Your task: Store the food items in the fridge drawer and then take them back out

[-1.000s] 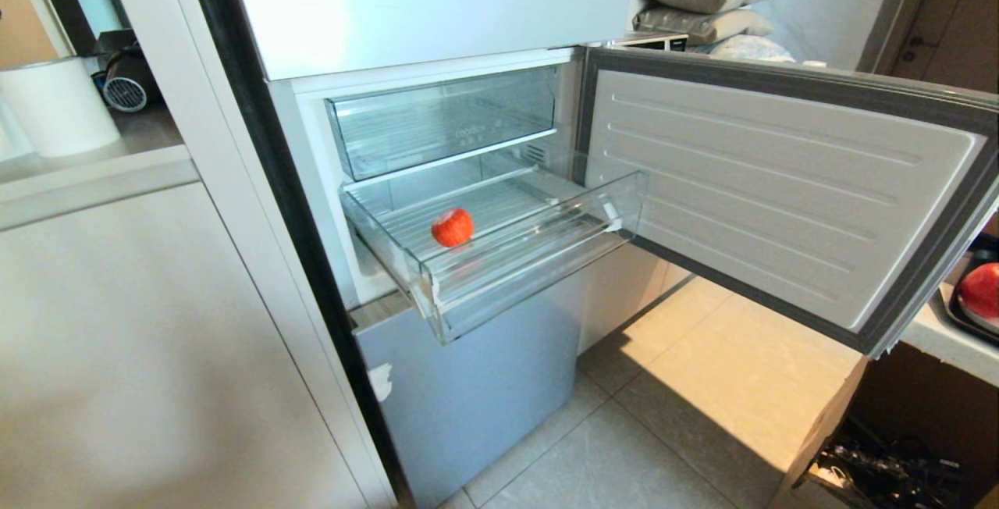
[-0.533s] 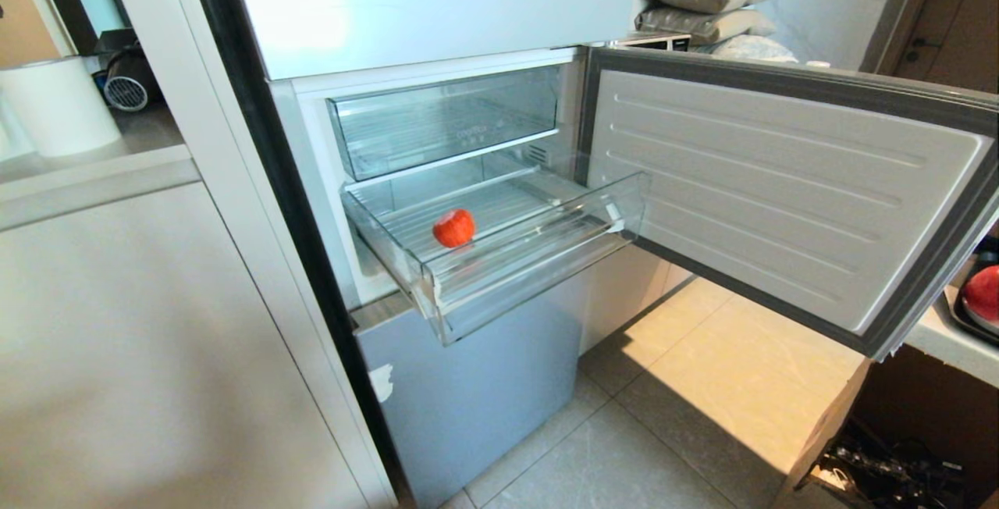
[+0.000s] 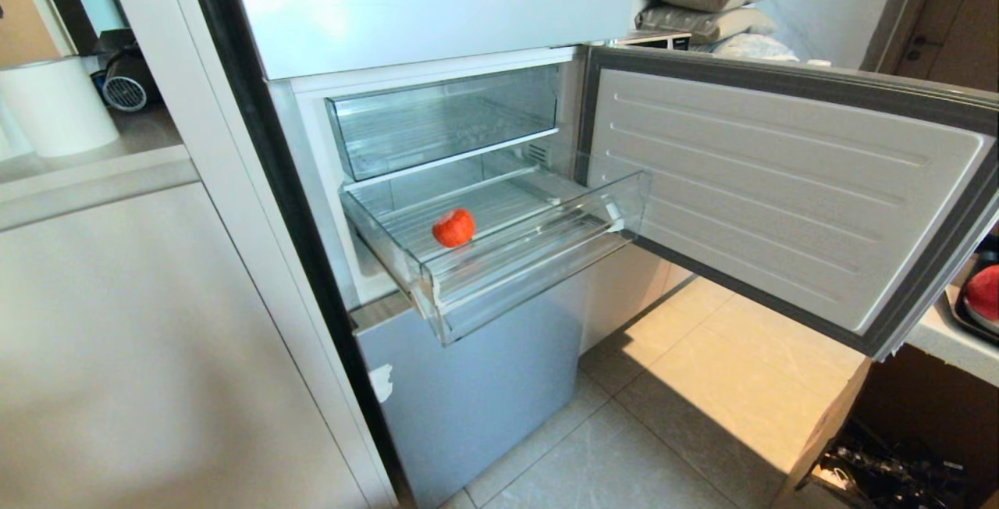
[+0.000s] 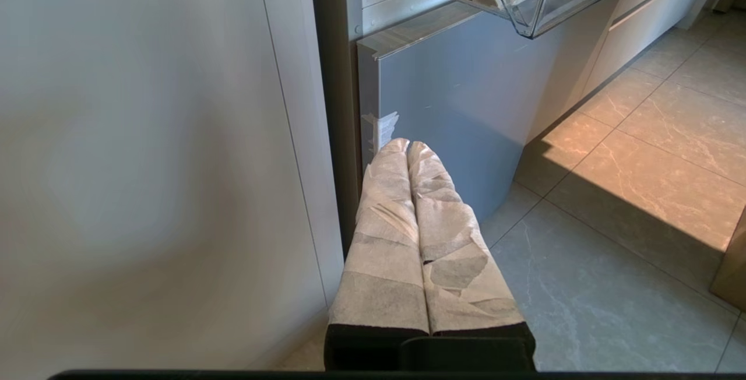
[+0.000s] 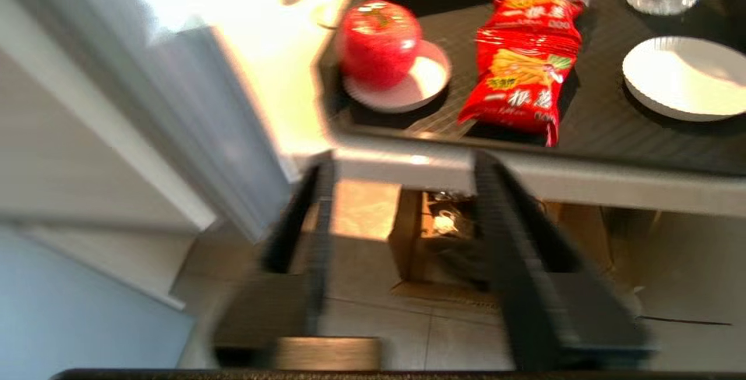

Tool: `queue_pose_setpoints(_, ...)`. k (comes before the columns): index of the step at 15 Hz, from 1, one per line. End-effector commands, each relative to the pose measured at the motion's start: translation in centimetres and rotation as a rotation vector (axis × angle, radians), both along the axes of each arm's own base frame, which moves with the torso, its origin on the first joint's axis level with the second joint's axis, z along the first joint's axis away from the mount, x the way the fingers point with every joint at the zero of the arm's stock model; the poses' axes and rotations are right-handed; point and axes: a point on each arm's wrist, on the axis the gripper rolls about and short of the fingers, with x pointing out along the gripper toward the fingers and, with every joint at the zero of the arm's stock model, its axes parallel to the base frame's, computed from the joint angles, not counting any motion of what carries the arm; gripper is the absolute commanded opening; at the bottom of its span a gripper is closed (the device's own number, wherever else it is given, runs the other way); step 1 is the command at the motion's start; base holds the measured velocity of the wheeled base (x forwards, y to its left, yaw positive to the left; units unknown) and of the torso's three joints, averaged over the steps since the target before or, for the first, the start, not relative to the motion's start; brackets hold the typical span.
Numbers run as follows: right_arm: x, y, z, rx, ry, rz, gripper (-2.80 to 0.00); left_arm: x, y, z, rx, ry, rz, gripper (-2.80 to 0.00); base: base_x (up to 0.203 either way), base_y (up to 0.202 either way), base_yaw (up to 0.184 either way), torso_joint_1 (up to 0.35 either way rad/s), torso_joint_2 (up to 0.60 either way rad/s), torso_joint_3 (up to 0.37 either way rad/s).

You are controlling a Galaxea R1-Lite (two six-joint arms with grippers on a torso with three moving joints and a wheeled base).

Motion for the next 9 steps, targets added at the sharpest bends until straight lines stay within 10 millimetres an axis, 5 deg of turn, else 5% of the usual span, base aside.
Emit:
queue_pose_setpoints(1, 2.7, -3.0, -2.5, 0.075, 0.080, -0.020, 0.00, 0.0, 0.0, 0.0, 0.000, 0.001, 0.000, -2.80, 0.000, 0.000, 0.000, 0.000, 0.00, 0.000)
queue_pose_setpoints(9, 10.8, -11.1, -4.0, 0.063, 0.065, -0.033, 0.00, 0.0, 0.0, 0.0, 0.000, 0.001, 0.000, -2.80, 0.000, 0.000, 0.000, 0.000, 0.00, 0.000)
